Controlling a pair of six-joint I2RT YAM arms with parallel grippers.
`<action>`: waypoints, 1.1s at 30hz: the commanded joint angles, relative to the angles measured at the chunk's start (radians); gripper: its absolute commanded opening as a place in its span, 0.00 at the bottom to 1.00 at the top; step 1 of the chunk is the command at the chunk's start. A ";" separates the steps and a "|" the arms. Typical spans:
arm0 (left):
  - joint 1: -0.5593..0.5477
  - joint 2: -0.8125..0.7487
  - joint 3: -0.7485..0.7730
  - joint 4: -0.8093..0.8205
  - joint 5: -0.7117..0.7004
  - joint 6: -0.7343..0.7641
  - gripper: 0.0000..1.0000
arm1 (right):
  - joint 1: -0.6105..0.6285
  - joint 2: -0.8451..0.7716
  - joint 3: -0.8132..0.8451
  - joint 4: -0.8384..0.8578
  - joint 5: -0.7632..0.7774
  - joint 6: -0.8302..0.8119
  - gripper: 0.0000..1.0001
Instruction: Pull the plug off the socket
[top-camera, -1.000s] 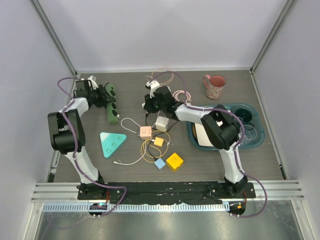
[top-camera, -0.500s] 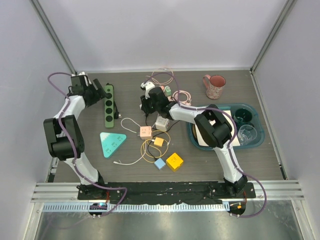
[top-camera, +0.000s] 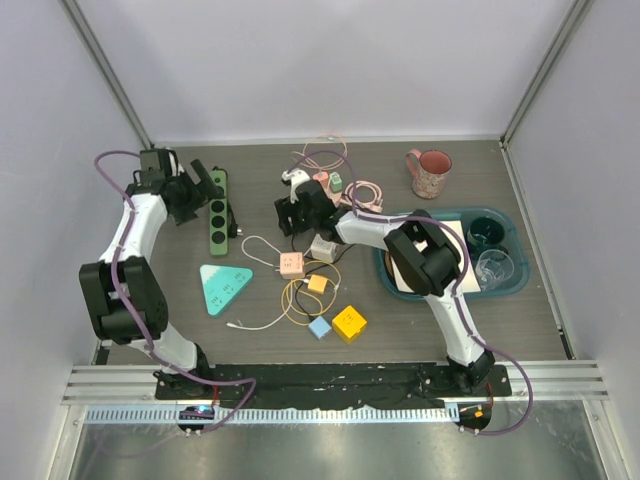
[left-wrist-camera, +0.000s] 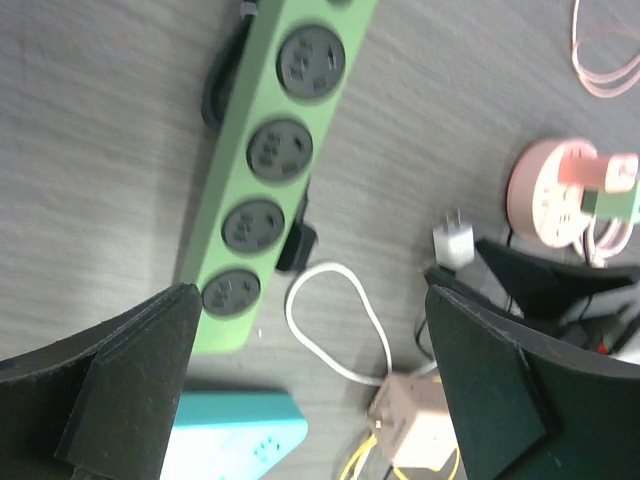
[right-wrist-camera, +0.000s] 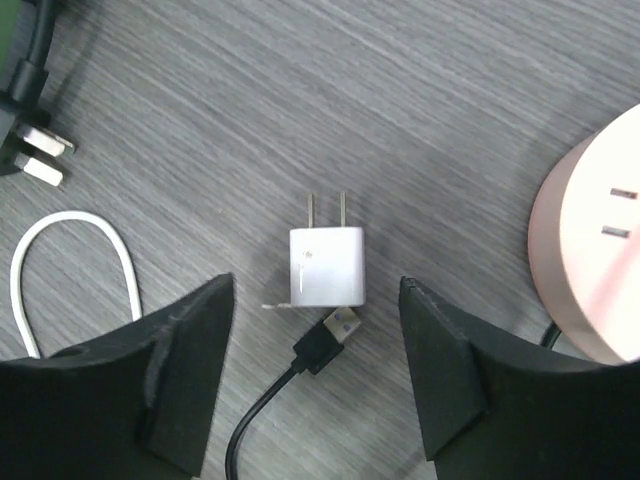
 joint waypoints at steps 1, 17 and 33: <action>-0.021 -0.168 -0.112 -0.011 0.060 0.001 1.00 | 0.020 -0.139 -0.017 0.064 0.023 0.001 0.73; -0.020 -0.261 -0.226 0.104 0.161 -0.059 1.00 | -0.152 -0.333 0.034 -0.200 0.303 -0.071 0.67; -0.020 -0.265 -0.236 0.133 0.216 -0.084 1.00 | -0.284 -0.293 -0.075 -0.173 0.103 -0.032 0.63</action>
